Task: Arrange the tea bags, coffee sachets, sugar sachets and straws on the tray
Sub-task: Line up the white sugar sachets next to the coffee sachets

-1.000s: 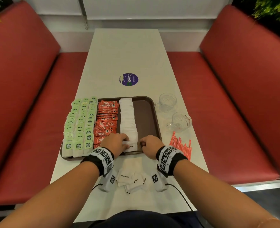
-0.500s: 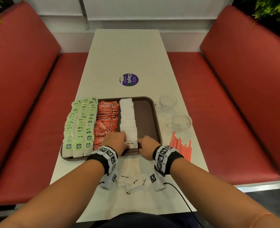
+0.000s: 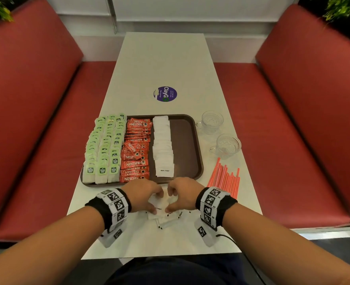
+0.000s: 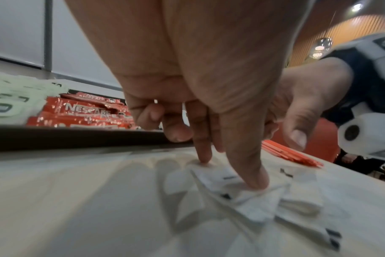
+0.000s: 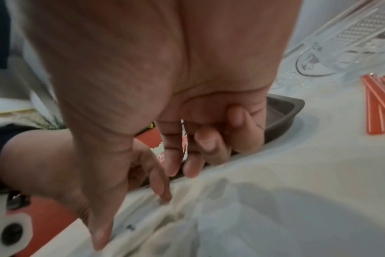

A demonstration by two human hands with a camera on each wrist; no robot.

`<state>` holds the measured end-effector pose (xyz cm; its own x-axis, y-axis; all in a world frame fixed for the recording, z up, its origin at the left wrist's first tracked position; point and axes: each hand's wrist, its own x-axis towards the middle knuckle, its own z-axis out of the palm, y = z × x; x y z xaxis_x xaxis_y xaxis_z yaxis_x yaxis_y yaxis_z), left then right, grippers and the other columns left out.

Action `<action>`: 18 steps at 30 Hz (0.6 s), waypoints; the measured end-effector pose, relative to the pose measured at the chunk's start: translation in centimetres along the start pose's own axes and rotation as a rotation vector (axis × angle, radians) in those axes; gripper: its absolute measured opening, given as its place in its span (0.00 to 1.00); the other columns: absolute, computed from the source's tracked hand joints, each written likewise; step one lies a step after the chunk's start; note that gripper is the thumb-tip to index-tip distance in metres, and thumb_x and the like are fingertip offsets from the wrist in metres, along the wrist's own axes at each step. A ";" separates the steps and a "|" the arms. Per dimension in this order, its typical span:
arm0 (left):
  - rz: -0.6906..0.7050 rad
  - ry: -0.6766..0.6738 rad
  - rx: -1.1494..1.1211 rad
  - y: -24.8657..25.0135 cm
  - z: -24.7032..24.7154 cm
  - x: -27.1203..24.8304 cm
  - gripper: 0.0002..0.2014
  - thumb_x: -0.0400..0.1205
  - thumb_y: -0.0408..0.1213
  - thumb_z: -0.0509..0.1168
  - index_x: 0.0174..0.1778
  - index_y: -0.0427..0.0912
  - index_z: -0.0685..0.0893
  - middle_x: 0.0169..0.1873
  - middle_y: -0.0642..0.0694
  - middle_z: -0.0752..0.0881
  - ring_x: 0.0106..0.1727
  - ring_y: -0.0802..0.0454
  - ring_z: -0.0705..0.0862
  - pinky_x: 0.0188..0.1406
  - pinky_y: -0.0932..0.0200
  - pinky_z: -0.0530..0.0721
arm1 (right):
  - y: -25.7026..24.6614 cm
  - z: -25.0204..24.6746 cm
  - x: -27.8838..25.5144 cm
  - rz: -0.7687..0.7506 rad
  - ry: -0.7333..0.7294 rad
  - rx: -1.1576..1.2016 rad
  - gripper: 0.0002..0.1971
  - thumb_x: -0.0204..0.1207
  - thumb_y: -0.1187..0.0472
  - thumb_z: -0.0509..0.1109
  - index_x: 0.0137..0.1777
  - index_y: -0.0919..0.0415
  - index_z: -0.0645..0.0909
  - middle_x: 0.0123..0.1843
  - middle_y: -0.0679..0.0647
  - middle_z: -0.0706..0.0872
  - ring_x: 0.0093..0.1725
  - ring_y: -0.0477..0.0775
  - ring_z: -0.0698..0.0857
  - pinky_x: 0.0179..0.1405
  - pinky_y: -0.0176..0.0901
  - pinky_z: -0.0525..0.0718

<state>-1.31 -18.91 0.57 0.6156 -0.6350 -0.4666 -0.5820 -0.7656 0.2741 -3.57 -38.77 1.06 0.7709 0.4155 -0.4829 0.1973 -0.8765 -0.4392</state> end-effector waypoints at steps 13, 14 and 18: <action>-0.078 -0.010 -0.019 0.2 0.4 -0.1 0.19 0.78 0.52 0.74 0.60 0.47 0.83 0.55 0.48 0.86 0.55 0.49 0.82 0.51 0.54 0.79 | -1.4 1.9 0.6 0.034 -0.035 -0.085 0.29 0.69 0.38 0.78 0.60 0.57 0.79 0.53 0.54 0.85 0.51 0.58 0.84 0.49 0.49 0.83; -0.077 -0.003 -0.025 0.2 0.3 -0.2 0.17 0.79 0.52 0.72 0.58 0.46 0.84 0.53 0.48 0.86 0.54 0.49 0.82 0.49 0.55 0.78 | -1.5 1.9 0.9 0.023 -0.040 -0.087 0.23 0.71 0.41 0.78 0.55 0.58 0.80 0.50 0.54 0.85 0.49 0.58 0.83 0.47 0.48 0.82; -0.095 0.055 -0.065 -0.4 -0.3 -0.6 0.13 0.81 0.50 0.70 0.55 0.46 0.85 0.50 0.50 0.85 0.50 0.50 0.82 0.45 0.55 0.75 | -1.9 2.0 2.1 0.002 -0.047 -0.097 0.12 0.77 0.49 0.74 0.49 0.59 0.83 0.48 0.56 0.87 0.48 0.59 0.84 0.43 0.46 0.79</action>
<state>-1.24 -18.23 0.96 0.6956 -0.5629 -0.4464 -0.4855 -0.8263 0.2855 -3.53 -35.73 -0.67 0.7423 0.4228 -0.5199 0.2550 -0.8957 -0.3643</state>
